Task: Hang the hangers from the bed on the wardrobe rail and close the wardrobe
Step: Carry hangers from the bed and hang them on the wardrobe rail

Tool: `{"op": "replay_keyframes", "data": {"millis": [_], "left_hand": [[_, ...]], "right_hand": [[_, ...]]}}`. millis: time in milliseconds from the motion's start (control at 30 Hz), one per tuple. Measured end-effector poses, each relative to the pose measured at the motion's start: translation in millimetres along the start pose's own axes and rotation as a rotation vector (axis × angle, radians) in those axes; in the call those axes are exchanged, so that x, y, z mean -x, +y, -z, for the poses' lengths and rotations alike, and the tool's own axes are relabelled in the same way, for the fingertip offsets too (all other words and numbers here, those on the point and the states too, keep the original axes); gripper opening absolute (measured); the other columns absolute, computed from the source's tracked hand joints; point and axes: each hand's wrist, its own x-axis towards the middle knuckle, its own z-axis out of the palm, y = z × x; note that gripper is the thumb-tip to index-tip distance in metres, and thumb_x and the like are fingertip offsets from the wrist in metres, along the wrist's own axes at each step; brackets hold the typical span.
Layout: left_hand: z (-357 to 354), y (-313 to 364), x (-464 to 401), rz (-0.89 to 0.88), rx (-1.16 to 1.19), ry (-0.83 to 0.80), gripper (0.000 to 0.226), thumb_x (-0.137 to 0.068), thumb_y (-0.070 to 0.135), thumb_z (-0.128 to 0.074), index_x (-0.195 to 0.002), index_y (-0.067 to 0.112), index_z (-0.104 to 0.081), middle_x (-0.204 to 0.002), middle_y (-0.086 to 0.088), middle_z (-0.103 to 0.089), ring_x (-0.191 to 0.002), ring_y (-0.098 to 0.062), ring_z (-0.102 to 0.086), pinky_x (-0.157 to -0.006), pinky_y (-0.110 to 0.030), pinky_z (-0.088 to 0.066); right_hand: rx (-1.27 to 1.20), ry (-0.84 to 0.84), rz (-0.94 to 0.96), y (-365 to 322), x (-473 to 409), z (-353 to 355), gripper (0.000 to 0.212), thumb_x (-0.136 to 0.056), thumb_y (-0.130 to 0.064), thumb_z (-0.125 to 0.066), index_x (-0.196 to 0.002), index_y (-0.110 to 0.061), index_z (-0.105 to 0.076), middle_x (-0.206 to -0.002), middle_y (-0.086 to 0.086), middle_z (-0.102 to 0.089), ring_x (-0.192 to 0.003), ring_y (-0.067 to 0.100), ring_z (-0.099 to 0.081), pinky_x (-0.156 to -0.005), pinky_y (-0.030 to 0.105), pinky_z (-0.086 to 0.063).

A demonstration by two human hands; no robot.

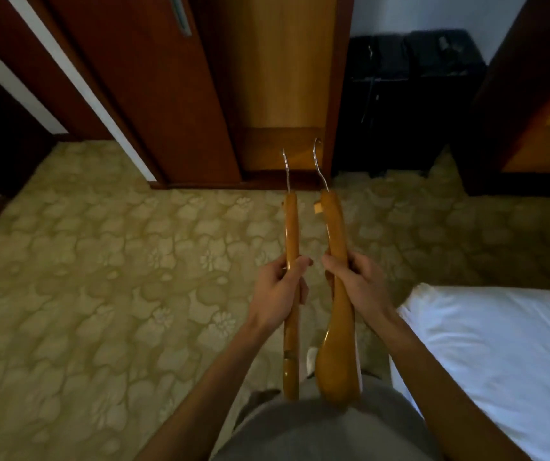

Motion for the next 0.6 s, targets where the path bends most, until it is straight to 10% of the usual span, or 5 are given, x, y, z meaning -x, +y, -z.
{"op": "replay_keyframes", "data": {"millis": [600], "left_hand": [[193.2, 73.1, -399.8, -0.061, 0.057, 0.103, 0.033, -0.105, 0.029, -0.051, -0.093, 0.002, -0.066, -0.056, -0.007, -0.058, -0.045, -0.013, -0.049, -0.047, -0.025, -0.042]], "right_hand": [[0.062, -0.119, 0.128, -120.1, -411.2, -156.5, 0.025, -0.096, -0.028, -0.064, -0.09, -0.005, -0.07, -0.062, 0.0, -0.057, -0.056, 0.012, -0.054, -0.061, 0.022, -0.047]]}}
